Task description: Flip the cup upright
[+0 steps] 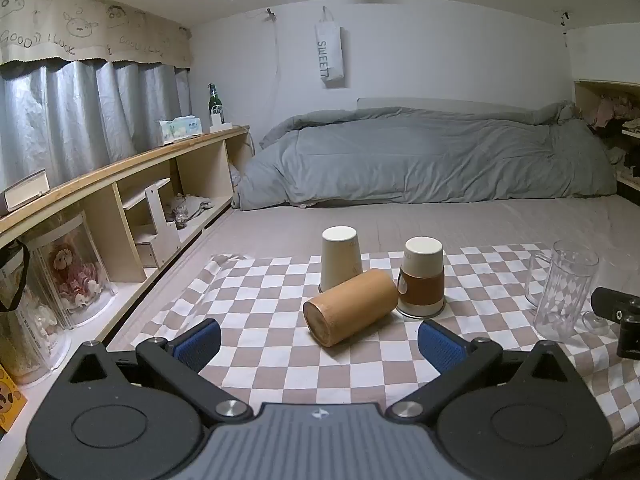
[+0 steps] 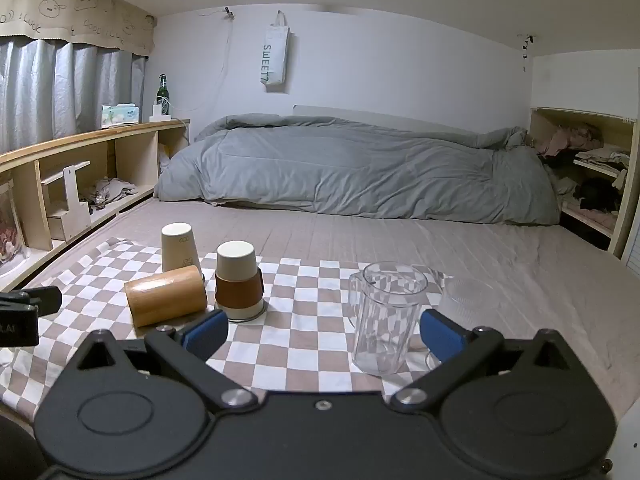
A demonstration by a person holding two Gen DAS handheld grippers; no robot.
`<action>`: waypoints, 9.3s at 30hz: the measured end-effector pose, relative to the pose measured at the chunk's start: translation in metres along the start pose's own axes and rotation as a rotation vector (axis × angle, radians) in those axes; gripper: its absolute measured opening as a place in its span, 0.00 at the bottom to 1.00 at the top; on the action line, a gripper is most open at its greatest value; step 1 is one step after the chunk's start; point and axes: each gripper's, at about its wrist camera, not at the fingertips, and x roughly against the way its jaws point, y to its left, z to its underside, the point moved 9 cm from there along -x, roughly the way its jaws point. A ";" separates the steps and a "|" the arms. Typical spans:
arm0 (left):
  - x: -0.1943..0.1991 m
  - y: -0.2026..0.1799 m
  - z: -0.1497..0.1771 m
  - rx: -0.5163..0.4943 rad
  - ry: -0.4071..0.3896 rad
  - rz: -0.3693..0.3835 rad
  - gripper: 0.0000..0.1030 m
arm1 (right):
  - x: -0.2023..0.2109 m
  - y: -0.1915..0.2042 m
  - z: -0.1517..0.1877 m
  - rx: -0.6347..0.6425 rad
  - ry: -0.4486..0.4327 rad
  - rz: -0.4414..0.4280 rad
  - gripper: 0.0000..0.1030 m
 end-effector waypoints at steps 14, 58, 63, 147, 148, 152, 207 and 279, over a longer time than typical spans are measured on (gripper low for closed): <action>0.000 0.000 0.000 -0.003 -0.001 -0.001 1.00 | 0.000 0.000 0.000 0.001 0.000 0.000 1.00; 0.000 0.000 0.000 0.000 -0.001 0.001 1.00 | 0.001 0.000 0.000 -0.003 0.002 -0.001 1.00; 0.000 0.000 0.000 0.000 0.000 0.001 1.00 | 0.001 -0.001 0.000 -0.003 0.002 0.000 1.00; -0.043 0.025 -0.009 0.125 0.101 0.113 1.00 | -0.246 0.079 -0.025 0.179 0.214 -0.252 0.58; -0.041 0.024 -0.009 0.123 0.097 0.113 1.00 | -0.241 0.074 -0.021 0.178 0.216 -0.246 0.58; -0.035 0.022 -0.010 0.114 0.083 0.110 1.00 | -0.213 0.057 -0.005 0.183 0.169 -0.220 0.58; -0.093 -0.045 -0.027 0.288 0.125 0.282 1.00 | -0.149 0.044 0.043 0.335 0.263 -0.394 0.66; -0.173 -0.204 -0.006 -0.055 0.167 0.585 0.96 | -0.120 -0.082 0.033 0.075 0.124 -0.193 0.73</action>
